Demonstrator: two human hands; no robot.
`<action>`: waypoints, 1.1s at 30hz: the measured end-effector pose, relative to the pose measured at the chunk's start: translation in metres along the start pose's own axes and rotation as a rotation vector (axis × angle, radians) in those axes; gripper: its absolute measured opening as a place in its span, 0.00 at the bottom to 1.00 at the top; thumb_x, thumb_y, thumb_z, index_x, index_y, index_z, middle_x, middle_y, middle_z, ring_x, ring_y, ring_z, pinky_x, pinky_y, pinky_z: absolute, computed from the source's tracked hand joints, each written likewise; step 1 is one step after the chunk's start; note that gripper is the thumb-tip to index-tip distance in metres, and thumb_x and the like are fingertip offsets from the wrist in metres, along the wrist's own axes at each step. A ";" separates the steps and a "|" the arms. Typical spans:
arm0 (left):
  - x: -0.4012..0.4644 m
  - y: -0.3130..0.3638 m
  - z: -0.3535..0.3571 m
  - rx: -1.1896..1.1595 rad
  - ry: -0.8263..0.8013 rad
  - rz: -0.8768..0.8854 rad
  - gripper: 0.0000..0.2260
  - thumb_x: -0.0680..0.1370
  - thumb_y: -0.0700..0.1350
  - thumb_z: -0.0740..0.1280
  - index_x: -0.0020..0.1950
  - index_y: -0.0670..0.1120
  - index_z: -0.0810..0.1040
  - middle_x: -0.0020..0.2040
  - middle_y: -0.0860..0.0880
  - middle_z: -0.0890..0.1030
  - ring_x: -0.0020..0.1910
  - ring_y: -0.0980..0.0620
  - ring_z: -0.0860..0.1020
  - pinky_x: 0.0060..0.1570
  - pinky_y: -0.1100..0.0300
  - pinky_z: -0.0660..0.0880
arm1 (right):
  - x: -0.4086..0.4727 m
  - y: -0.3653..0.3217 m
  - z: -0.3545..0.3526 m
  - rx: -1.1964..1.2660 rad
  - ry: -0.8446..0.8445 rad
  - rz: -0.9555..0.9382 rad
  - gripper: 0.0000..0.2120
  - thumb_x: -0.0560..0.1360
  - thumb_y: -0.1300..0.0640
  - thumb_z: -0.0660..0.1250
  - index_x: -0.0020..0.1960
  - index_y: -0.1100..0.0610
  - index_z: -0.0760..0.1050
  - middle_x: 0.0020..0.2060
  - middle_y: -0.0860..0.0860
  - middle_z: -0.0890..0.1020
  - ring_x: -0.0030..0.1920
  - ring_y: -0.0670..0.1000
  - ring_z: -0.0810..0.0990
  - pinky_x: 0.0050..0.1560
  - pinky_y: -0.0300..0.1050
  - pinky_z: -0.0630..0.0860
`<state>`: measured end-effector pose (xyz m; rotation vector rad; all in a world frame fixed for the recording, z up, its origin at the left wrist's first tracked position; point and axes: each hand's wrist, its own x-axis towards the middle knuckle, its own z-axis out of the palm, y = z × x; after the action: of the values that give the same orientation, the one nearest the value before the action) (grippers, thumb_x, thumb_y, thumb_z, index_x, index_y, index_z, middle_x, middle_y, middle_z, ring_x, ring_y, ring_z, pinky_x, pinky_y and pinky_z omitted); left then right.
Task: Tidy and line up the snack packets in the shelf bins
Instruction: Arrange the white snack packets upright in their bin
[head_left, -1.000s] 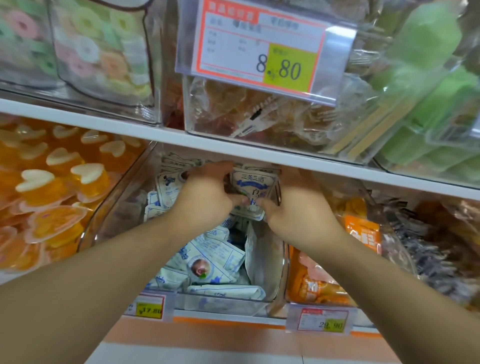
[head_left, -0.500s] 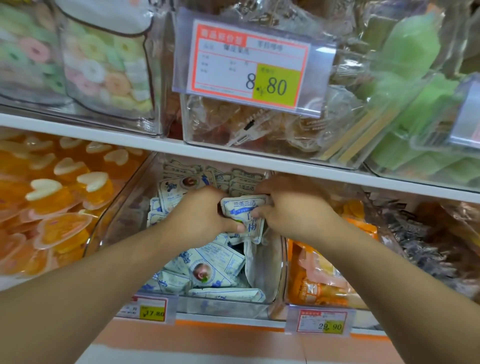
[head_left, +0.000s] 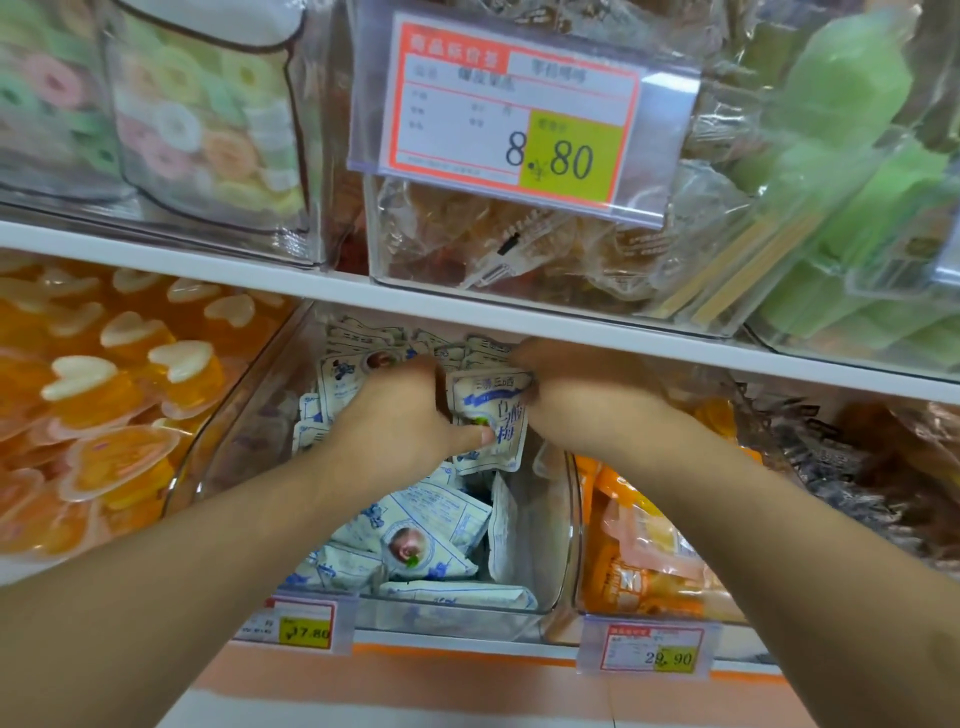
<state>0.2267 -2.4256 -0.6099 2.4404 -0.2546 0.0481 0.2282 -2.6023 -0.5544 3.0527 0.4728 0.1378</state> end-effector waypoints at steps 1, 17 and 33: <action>-0.002 -0.003 0.000 0.000 -0.035 -0.004 0.16 0.71 0.59 0.78 0.38 0.52 0.75 0.27 0.57 0.78 0.28 0.62 0.75 0.27 0.66 0.66 | 0.001 -0.003 -0.003 0.017 -0.049 -0.041 0.05 0.77 0.58 0.64 0.52 0.51 0.74 0.50 0.51 0.81 0.48 0.56 0.81 0.48 0.49 0.81; -0.005 -0.015 0.005 -0.213 -0.078 0.046 0.23 0.69 0.49 0.80 0.60 0.55 0.74 0.49 0.57 0.83 0.46 0.58 0.83 0.49 0.57 0.81 | -0.020 -0.010 0.005 -0.075 0.339 -0.056 0.07 0.75 0.59 0.69 0.52 0.52 0.80 0.40 0.50 0.79 0.38 0.58 0.78 0.39 0.48 0.80; 0.000 -0.044 -0.025 0.491 -0.090 0.205 0.08 0.79 0.57 0.70 0.55 0.58 0.83 0.48 0.59 0.85 0.51 0.54 0.80 0.52 0.57 0.72 | -0.006 -0.019 0.005 -0.136 0.148 0.015 0.03 0.75 0.59 0.68 0.47 0.52 0.76 0.38 0.50 0.76 0.36 0.57 0.76 0.40 0.46 0.80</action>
<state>0.2360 -2.3770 -0.6182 2.8970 -0.5930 0.1006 0.2177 -2.5863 -0.5614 2.9253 0.4290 0.3822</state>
